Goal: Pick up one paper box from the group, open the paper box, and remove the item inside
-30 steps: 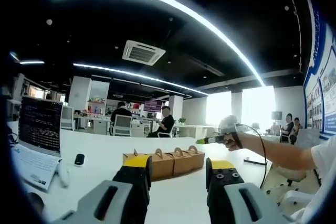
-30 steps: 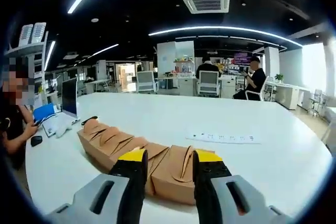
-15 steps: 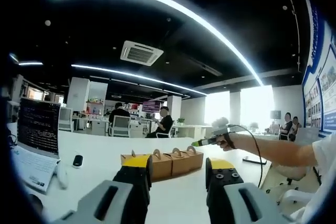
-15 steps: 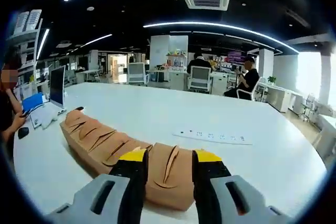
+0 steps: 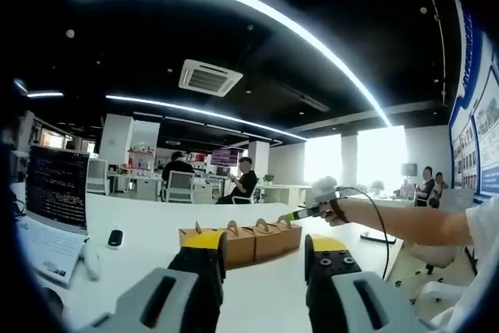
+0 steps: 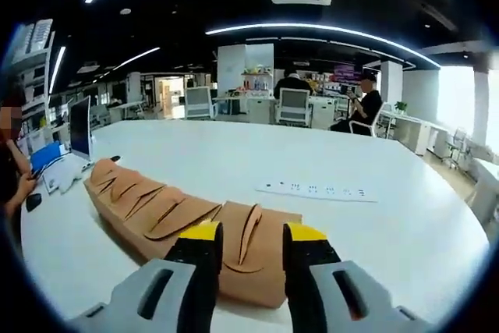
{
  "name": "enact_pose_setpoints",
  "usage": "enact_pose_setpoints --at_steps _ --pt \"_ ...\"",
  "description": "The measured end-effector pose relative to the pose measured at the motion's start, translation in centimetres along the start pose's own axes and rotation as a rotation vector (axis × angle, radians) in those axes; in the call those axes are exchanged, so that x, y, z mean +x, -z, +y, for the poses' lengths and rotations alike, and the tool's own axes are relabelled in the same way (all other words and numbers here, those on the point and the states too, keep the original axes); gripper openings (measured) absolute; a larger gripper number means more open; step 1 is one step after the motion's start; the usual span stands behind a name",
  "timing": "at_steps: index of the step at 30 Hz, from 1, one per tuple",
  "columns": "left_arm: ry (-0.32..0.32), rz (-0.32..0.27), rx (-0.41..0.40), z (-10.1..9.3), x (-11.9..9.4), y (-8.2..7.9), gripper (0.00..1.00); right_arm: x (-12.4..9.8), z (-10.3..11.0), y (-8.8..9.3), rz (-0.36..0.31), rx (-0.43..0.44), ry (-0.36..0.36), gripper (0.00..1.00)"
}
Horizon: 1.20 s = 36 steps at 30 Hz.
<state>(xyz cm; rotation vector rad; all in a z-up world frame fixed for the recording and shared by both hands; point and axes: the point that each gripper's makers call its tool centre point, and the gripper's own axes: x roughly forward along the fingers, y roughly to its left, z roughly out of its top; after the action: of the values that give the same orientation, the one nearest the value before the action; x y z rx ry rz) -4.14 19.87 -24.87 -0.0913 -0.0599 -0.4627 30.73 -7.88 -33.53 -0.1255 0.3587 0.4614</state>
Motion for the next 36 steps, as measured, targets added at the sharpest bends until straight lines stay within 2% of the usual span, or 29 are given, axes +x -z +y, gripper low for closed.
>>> enact_pose_setpoints --at_steps 6,13,25,28,36 --pt "-0.025 0.013 0.002 0.7 0.1 0.5 0.41 0.3 0.0 0.4 0.012 0.009 -0.006 0.28" --pt "-0.024 0.003 0.003 0.7 -0.1 0.1 0.41 0.9 0.3 1.1 0.035 0.001 -0.012 0.23" --pt "-0.038 0.002 -0.002 1.5 -0.3 0.1 0.40 1.0 0.9 1.3 0.053 -0.029 -0.004 0.12" --pt "-0.037 0.002 -0.001 1.5 -0.3 0.1 0.40 1.0 0.8 1.6 0.066 -0.046 -0.002 0.07" --pt "-0.037 0.005 -0.001 1.5 -0.1 0.2 0.40 1.0 0.1 1.7 0.059 -0.008 0.011 0.03"
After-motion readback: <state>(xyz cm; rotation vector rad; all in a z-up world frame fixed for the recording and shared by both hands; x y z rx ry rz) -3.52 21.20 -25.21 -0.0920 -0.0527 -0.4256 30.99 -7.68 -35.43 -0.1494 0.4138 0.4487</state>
